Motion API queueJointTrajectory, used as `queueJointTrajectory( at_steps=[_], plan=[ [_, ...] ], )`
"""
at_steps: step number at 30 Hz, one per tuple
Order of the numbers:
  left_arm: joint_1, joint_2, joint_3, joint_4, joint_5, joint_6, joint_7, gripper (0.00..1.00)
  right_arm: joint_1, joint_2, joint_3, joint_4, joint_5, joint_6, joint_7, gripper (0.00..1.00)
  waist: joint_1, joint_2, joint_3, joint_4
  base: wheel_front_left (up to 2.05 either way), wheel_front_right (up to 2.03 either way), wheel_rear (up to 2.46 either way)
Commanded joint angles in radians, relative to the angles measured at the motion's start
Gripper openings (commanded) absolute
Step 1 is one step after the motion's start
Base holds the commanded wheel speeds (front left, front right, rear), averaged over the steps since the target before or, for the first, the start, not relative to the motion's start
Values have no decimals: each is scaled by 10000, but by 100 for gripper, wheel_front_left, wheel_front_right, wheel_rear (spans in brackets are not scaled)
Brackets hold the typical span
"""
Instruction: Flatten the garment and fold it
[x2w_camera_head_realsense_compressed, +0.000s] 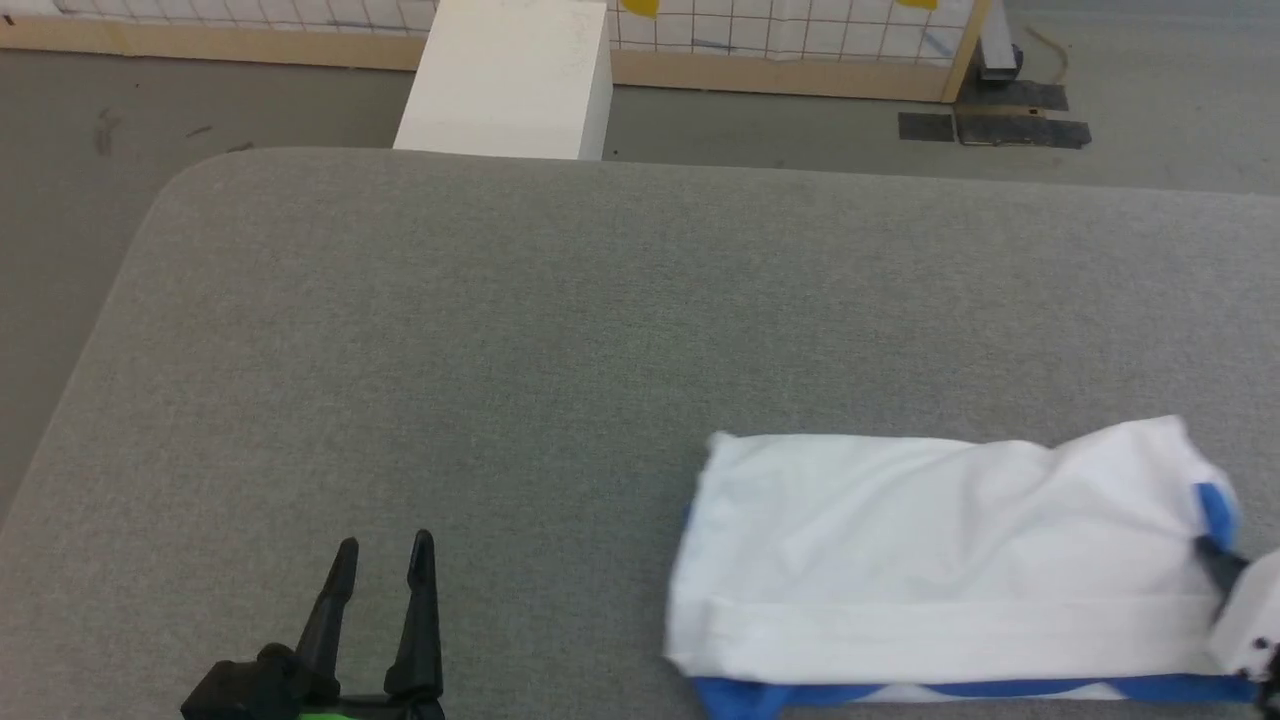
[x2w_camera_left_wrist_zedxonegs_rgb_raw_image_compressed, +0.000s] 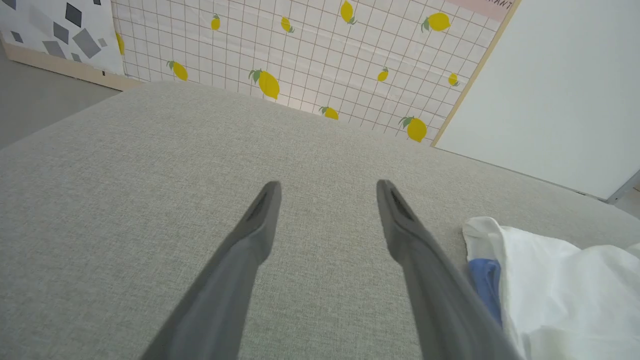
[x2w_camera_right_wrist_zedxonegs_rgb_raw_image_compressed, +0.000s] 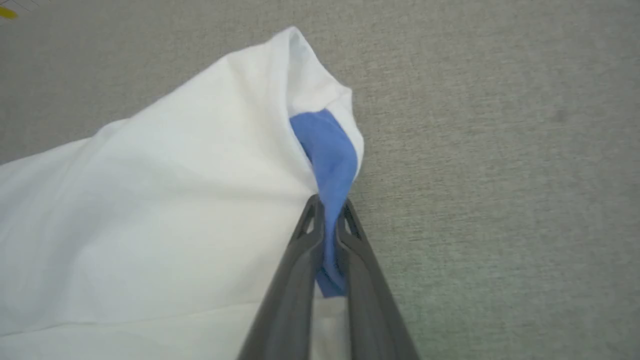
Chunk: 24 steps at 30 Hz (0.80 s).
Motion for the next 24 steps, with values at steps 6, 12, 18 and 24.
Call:
queueJointTrajectory(
  at_steps=[6, 12, 18, 24],
  plan=[
    [-51, -40, -24, 152, 106, -70, -37, 100, -416, -416, -1056, -41, -656, -19, -78, 0, 0, -1, -64, -98, 0, 0, 0],
    [-95, -39, -73, 262, 151, -76, -38, 100, -467, -82, -11, -822, -188, -19, 266, 0, 0, -1, -141, -91, 0, 0, 0],
    [-128, -46, -119, 351, 78, -70, -38, 100, -149, 170, 2025, -2401, 775, -19, 1185, 0, 0, -1, -157, -101, 0, 0, 0],
    [-203, -51, -168, 380, 36, -55, -38, 100, -167, 242, 3695, -3435, 1350, -19, 1897, 0, 0, -1, -99, -56, 0, 0, 0]
  ],
)
